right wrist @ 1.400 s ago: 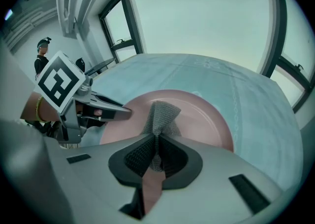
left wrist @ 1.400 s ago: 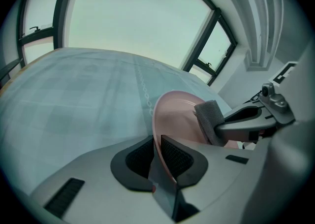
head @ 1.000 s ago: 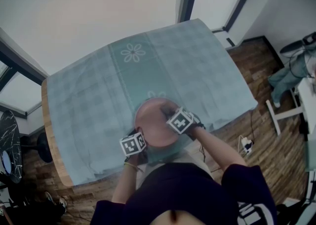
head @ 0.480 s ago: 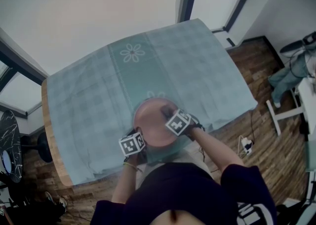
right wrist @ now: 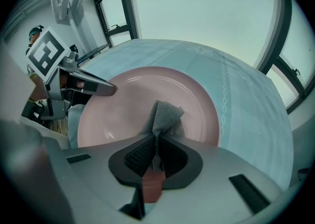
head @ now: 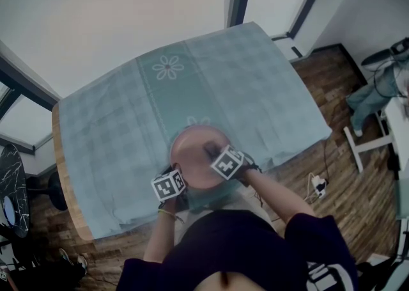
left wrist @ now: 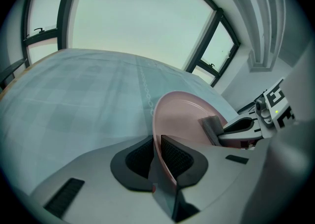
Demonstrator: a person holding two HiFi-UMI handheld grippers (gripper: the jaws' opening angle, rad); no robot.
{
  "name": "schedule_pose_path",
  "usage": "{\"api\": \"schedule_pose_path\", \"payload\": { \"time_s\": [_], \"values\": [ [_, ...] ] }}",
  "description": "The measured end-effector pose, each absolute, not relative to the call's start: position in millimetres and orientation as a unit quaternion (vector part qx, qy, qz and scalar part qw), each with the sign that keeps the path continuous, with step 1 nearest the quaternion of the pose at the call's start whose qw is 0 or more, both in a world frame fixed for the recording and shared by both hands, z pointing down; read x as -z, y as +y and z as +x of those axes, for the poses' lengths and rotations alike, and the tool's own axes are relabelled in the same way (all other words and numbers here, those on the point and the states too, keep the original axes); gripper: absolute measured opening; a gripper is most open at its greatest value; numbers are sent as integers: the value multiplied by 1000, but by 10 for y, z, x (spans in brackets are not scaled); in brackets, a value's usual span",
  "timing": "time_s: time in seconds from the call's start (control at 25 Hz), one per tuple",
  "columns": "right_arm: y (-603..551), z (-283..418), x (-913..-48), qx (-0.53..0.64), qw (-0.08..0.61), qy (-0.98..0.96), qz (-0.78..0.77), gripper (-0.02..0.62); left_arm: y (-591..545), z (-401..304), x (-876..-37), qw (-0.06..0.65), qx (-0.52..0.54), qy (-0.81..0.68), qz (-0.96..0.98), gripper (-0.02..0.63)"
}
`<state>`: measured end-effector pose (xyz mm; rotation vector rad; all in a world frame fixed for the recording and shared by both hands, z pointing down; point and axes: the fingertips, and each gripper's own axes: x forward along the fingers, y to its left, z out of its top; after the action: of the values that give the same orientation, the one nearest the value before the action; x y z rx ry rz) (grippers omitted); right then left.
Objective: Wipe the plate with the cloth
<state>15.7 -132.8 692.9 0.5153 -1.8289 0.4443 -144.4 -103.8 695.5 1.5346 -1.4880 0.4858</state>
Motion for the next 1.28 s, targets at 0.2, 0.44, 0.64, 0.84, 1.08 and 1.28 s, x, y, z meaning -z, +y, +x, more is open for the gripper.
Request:
{"api": "schedule_pose_path", "payload": {
  "time_s": [0.2,0.44,0.64,0.84,1.08,1.28],
  "values": [
    [-1216,78,-6920,-177,555,-786,207,32,-1042,-1447,-6954,457,-196,-606,621,57],
    [-1105,-18,-6884,-171,548,-797,189,32,-1045,-1441,-6956,457,-197,-607,620,57],
    [-962,-106,-6852,-183,545,-800,171,32,-1041,-1440,-6953,456,-197,-608,619,57],
    [-797,-146,-6932,-208,547,-794,165,32,-1038,-1448,-6955,455,-196,-607,621,57],
    [-707,-234,-6896,-213,541,-798,155,32,-1044,-1440,-6948,451,-202,-602,627,58],
    [-632,-260,-6902,-232,542,-793,154,32,-1046,-1432,-6945,448,-215,-590,637,58]
  ]
}}
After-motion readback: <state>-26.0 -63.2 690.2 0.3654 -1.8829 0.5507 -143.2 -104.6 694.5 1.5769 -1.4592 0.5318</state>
